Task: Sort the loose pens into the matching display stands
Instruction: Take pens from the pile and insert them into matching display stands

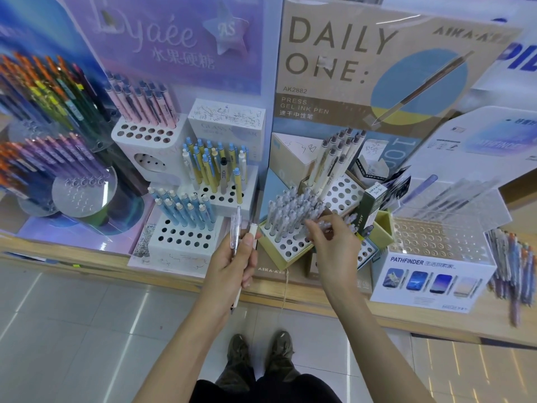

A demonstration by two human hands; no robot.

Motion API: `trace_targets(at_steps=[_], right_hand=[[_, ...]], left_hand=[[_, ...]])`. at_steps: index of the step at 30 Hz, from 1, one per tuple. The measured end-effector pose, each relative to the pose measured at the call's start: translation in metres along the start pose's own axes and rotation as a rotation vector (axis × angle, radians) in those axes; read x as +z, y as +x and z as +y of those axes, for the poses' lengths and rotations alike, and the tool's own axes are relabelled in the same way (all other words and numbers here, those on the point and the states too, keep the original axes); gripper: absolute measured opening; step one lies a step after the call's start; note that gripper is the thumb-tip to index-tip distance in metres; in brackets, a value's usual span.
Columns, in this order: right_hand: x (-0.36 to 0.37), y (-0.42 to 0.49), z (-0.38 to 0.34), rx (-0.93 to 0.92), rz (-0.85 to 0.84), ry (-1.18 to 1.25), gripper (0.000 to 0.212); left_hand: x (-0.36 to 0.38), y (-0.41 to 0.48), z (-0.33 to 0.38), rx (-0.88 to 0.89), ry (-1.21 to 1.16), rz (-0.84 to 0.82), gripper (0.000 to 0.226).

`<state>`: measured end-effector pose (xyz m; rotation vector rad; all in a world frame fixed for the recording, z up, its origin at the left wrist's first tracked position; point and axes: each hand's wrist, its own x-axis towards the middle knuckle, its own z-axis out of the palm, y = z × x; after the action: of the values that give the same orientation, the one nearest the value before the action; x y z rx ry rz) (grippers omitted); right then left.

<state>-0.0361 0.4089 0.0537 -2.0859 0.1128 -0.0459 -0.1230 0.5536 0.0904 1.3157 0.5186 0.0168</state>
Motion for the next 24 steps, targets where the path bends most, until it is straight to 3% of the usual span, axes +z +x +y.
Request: trace_targets(at_steps=[5, 16, 24], right_hand=[[0.012, -0.007, 0.008, -0.026, -0.109, -0.093, 0.010], [0.021, -0.012, 0.000, -0.295, 0.046, -0.181, 0.015], [0.018, -0.004, 0.002, -0.350, 0.053, -0.340, 0.010]], left_hand=[[0.000, 0.002, 0.000, -0.005, 0.009, -0.003, 0.021], [-0.001, 0.006, 0.002, -0.007, 0.005, -0.018, 0.022], [-0.003, 0.007, 0.006, 0.005, 0.010, -0.022, 0.020]])
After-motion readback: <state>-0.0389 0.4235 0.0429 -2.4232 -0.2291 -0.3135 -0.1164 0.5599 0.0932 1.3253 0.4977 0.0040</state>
